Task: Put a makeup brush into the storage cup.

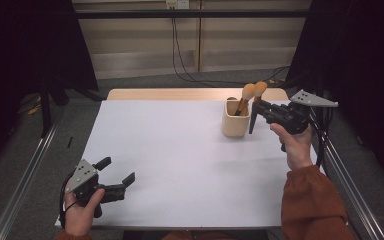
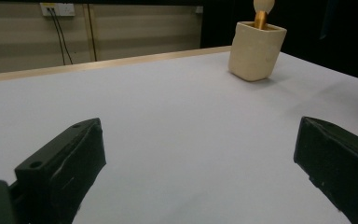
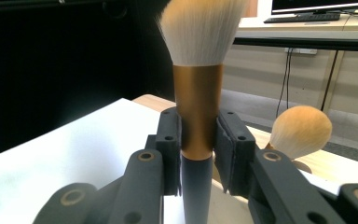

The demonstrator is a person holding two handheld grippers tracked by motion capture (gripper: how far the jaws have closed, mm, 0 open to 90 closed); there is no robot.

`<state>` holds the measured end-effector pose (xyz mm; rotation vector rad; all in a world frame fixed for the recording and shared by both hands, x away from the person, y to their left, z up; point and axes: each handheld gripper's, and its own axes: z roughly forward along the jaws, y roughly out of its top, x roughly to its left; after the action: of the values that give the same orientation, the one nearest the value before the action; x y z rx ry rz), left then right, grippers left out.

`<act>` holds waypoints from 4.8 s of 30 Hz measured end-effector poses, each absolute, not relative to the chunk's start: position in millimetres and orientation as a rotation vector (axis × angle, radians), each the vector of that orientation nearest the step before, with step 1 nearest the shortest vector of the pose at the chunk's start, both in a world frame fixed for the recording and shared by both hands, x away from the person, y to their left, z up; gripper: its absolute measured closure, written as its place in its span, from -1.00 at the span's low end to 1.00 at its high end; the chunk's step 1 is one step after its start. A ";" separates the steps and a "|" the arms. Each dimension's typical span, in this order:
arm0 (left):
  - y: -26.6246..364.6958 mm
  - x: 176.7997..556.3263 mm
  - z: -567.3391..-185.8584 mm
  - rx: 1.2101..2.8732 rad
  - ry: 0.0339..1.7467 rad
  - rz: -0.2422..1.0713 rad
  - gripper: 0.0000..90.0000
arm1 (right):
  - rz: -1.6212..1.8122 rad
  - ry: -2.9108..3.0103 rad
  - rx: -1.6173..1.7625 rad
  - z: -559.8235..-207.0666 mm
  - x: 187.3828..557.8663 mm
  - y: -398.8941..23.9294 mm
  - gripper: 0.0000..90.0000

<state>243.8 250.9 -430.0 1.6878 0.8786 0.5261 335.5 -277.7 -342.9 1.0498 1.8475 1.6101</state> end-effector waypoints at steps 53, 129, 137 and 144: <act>250.2 244.0 -429.8 1.688 0.871 0.526 -0.96 | 1.486 1.768 1.130 -336.5 404.9 -259.6 0.61; 250.2 243.9 -430.2 1.692 0.876 0.527 -0.96 | 1.474 1.840 1.219 -413.7 402.3 -262.6 0.60; 246.9 248.9 -430.9 1.699 0.878 0.521 -0.96 | 1.464 1.854 1.234 -419.3 401.7 -268.0 0.59; 248.2 247.3 -430.7 1.694 0.878 0.522 -0.96 | 1.447 1.856 1.249 -422.0 397.8 -270.5 0.56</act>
<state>247.3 248.2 -430.7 1.6940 0.8776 0.5219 397.8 -270.5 -422.0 1.2488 1.8560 1.4470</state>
